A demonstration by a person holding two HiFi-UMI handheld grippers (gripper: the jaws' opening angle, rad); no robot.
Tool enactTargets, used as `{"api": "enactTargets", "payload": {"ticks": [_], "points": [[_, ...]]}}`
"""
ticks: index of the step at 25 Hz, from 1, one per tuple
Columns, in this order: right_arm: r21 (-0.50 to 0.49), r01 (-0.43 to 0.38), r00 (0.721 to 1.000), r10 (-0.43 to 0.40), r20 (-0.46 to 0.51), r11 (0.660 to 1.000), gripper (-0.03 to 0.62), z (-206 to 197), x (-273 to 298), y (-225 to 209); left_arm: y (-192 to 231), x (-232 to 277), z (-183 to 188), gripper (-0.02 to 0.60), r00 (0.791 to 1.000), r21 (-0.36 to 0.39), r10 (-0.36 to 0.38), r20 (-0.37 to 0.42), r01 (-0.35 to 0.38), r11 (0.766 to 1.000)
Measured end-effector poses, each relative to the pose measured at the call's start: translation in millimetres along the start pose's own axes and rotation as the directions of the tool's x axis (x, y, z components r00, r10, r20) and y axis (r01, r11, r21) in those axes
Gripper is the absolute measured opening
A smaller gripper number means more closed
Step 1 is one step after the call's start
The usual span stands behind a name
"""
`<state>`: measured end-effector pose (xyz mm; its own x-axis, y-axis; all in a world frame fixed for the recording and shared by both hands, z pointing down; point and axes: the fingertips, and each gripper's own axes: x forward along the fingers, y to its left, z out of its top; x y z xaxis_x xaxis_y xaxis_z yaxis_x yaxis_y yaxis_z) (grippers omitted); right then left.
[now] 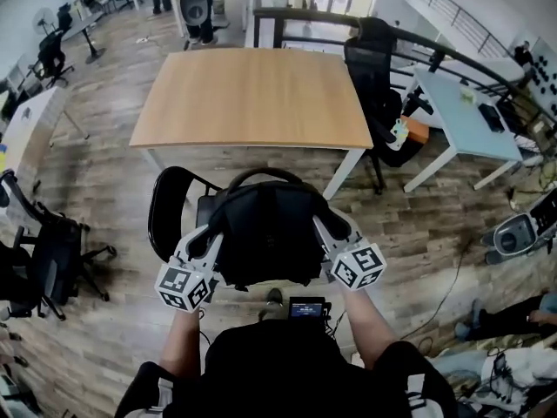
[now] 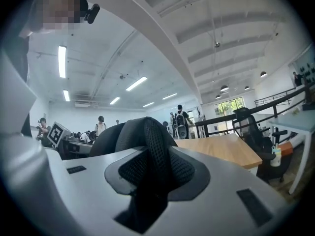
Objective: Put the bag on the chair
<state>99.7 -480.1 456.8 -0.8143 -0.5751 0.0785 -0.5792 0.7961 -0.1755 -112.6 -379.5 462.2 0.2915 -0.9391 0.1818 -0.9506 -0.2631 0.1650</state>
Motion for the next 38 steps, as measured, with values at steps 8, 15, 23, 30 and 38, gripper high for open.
{"api": "enactTargets", "payload": {"ticks": [8, 15, 23, 30, 38], "points": [[-0.050, -0.187, 0.982, 0.185, -0.045, 0.981, 0.123, 3, 85, -30, 31, 23, -6, 0.092, 0.987, -0.070, 0.163, 0.009, -0.162, 0.984], [-0.086, -0.346, 0.936, 0.337, -0.103, 0.934, 0.123, -19, 163, -21, 65, 17, -30, 0.092, 0.941, -0.138, 0.337, -0.031, -0.338, 0.931], [-0.053, -0.512, 0.848, 0.494, -0.191, 0.857, 0.123, -68, 245, 20, 116, -9, -71, 0.094, 0.872, -0.230, 0.482, -0.084, -0.487, 0.842], [-0.018, -0.580, 0.792, 0.559, -0.247, 0.814, 0.123, -115, 302, 36, 144, -7, -113, 0.094, 0.860, -0.289, 0.486, -0.156, -0.510, 0.810], [-0.015, -0.673, 0.700, 0.631, -0.336, 0.739, 0.126, -160, 358, 56, 164, 0, -164, 0.092, 0.847, -0.360, 0.471, -0.246, -0.531, 0.767]]}}
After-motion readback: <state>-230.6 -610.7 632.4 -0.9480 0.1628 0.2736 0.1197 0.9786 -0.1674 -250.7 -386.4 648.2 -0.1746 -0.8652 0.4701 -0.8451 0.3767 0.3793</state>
